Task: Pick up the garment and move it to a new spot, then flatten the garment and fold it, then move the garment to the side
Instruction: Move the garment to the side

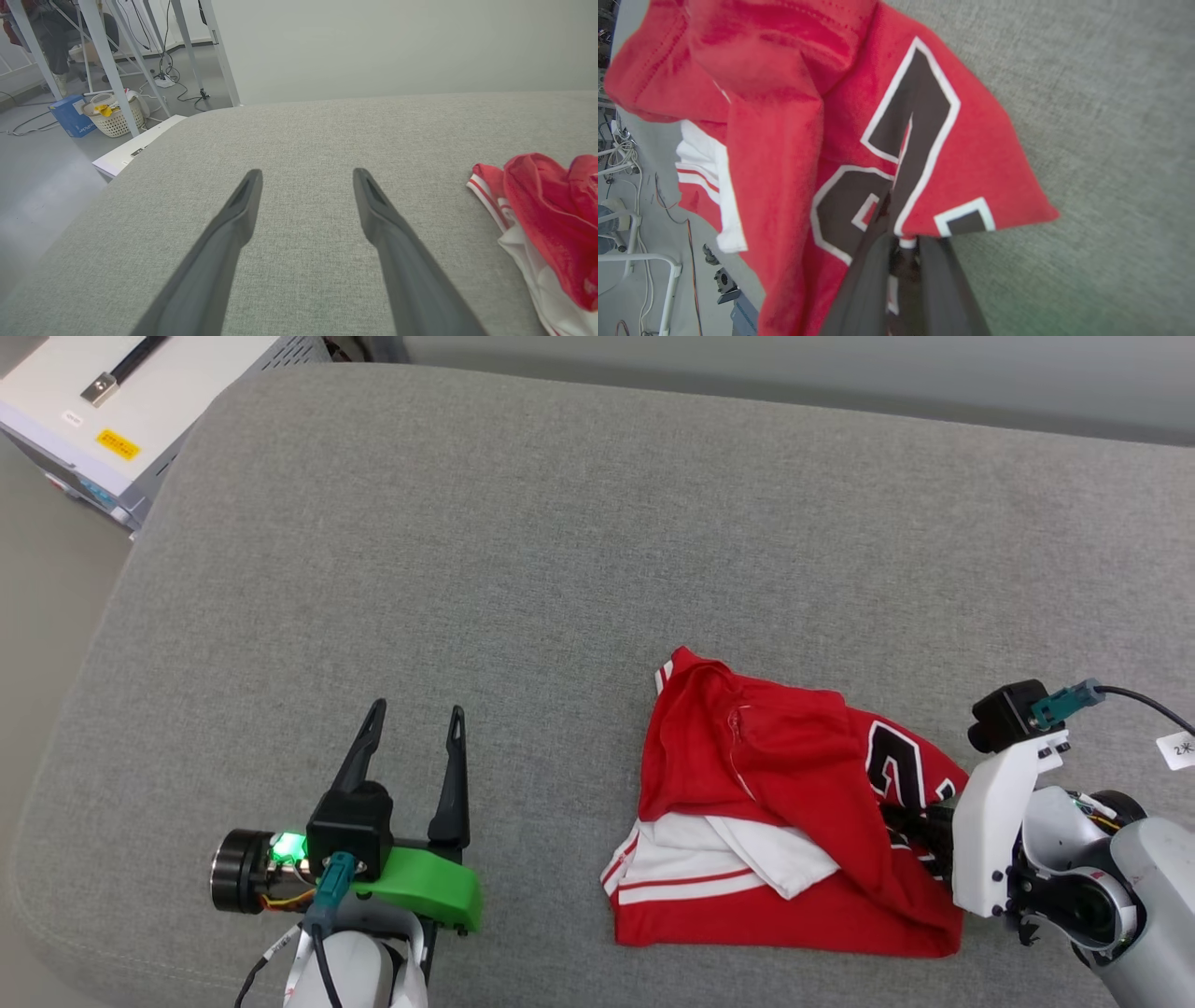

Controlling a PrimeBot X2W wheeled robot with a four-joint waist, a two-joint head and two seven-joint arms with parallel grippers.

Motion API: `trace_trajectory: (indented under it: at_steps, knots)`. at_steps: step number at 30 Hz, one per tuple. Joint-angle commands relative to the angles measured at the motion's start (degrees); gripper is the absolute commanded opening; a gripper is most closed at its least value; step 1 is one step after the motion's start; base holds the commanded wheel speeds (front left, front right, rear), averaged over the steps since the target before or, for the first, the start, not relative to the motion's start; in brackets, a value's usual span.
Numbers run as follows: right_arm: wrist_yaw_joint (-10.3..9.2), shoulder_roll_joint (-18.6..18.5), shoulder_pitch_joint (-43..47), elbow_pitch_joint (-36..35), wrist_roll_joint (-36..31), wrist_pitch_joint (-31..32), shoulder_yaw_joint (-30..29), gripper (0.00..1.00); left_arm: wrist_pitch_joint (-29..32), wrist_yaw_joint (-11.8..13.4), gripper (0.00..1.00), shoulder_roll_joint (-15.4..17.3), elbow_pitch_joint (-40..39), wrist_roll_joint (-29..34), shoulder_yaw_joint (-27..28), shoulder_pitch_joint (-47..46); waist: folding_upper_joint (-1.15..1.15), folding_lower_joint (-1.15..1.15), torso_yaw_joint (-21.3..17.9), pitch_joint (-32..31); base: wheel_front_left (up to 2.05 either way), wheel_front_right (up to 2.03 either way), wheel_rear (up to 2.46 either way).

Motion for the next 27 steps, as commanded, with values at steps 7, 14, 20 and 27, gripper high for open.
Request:
trace_trajectory:
  at_steps: [7, 14, 20, 27]
  knots:
    - [-0.04, -4.8, -3.4, -5.7, -3.7, -5.7, 3.6, 0.00, -0.3, 0.7, 1.00, -0.2, -0.2, 0.1, 1.0, 2.0, 0.33, 0.00, -3.9, -4.4, 0.00, 0.00, 0.00]
    - [-0.04, -10.4, -7.6, -12.5, -7.5, -6.6, 6.5, 0.00, -0.3, 1.3, 1.00, 0.2, -2.0, -0.2, 2.7, 4.1, 0.33, 0.00, -10.9, -5.4, 0.00, 0.00, 0.00]
    - [-0.04, -14.1, -9.8, -15.7, -8.5, -5.6, 6.6, 0.00, -0.3, 1.3, 1.00, 0.7, -3.6, -0.1, 3.6, 3.5, 0.33, 0.00, -17.4, -3.0, 0.00, 0.00, 0.00]
    - [-0.04, -16.7, -11.1, -14.1, -8.8, -5.2, 3.4, 0.00, -0.3, 1.1, 1.00, 1.9, -5.9, 0.5, 4.7, 1.5, 0.33, 0.00, -23.3, 2.0, 0.00, 0.00, 0.00]
